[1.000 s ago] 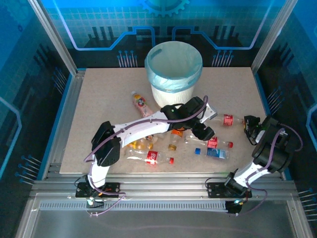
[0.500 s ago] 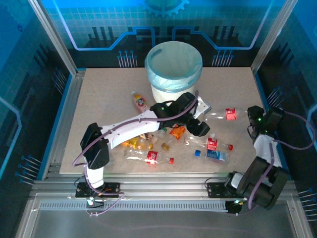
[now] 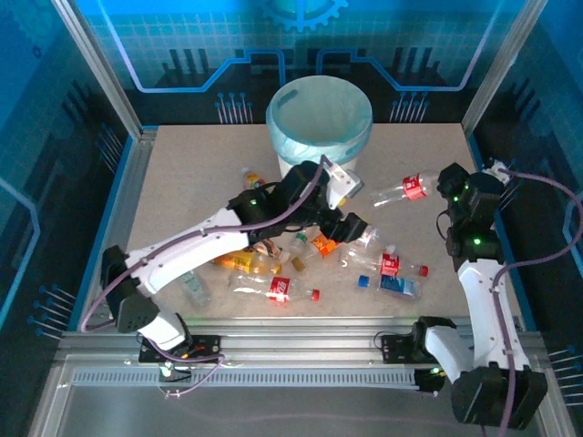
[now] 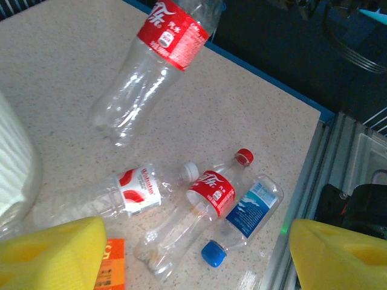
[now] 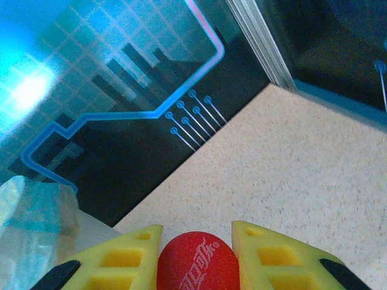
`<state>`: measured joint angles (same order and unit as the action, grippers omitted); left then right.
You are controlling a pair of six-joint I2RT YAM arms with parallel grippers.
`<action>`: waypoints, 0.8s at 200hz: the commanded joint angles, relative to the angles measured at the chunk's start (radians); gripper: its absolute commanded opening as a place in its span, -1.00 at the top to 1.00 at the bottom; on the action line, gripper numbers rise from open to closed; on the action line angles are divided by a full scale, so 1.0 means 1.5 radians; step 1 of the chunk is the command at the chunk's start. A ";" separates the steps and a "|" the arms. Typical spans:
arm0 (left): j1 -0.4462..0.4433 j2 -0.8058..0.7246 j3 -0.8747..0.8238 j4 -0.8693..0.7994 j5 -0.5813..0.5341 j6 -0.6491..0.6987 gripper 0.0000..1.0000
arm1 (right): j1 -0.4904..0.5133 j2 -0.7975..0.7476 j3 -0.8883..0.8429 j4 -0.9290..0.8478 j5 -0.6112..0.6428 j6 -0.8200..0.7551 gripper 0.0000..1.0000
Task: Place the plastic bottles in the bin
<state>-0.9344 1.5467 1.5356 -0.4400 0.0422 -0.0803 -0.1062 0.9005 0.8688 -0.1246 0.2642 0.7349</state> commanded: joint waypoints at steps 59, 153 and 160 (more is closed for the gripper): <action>0.046 -0.142 -0.025 -0.035 -0.061 -0.013 -0.59 | 0.213 0.011 0.246 -0.058 0.209 -0.251 0.63; 0.054 -0.216 -0.070 -0.046 -0.088 -0.043 -0.59 | 0.379 0.073 0.463 -0.107 0.216 -0.361 0.64; 0.054 -0.222 -0.072 -0.047 -0.089 -0.041 -0.59 | 0.385 0.081 0.475 -0.107 0.216 -0.365 0.64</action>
<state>-0.8631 1.2671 1.4464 -0.4934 -0.0608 -0.1299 0.4328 0.9939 1.5150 -0.2848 0.5610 0.2409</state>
